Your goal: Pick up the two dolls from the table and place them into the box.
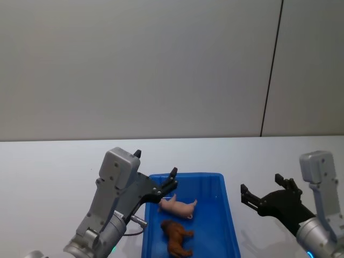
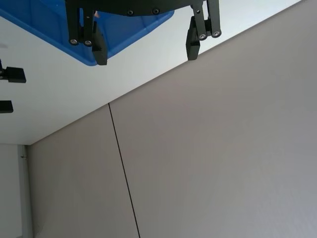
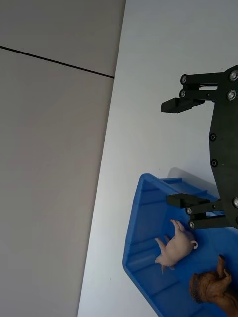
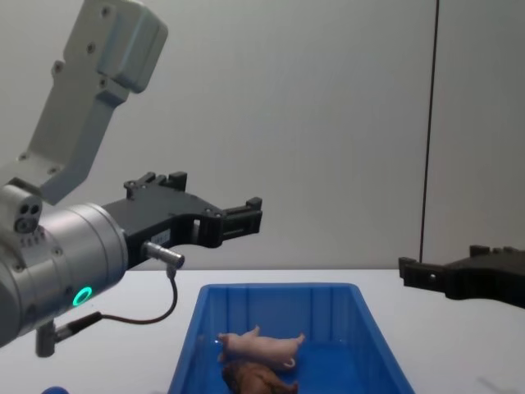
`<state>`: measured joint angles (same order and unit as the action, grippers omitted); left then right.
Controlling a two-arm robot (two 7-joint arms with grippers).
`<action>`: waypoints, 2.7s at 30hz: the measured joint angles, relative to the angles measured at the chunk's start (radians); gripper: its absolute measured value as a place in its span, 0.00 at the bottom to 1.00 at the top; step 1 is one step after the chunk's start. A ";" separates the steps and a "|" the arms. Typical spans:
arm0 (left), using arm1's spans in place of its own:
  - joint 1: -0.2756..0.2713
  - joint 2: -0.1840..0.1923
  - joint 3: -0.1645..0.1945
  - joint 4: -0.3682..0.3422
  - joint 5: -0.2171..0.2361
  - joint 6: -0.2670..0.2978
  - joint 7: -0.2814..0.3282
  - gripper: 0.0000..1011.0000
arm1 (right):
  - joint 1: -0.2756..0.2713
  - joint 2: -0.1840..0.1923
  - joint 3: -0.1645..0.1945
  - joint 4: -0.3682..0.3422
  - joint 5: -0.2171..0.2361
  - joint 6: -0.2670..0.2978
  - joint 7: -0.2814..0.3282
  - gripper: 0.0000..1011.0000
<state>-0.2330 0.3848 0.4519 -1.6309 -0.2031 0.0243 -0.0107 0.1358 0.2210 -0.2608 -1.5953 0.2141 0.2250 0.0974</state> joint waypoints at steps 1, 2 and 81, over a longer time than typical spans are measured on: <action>0.002 0.002 -0.001 -0.003 -0.003 0.008 0.002 0.99 | -0.004 0.002 0.002 -0.004 0.002 0.000 -0.004 0.99; 0.004 0.004 -0.002 -0.006 -0.005 0.013 0.003 0.99 | -0.005 0.003 0.002 -0.007 0.002 0.001 -0.006 0.99; 0.217 0.140 -0.116 -0.023 -0.353 0.293 0.139 0.34 | -0.033 0.019 0.009 -0.037 0.013 0.003 -0.035 0.99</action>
<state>-0.0158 0.5245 0.3358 -1.6540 -0.5557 0.3170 0.1281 0.1027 0.2400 -0.2513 -1.6325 0.2268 0.2284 0.0623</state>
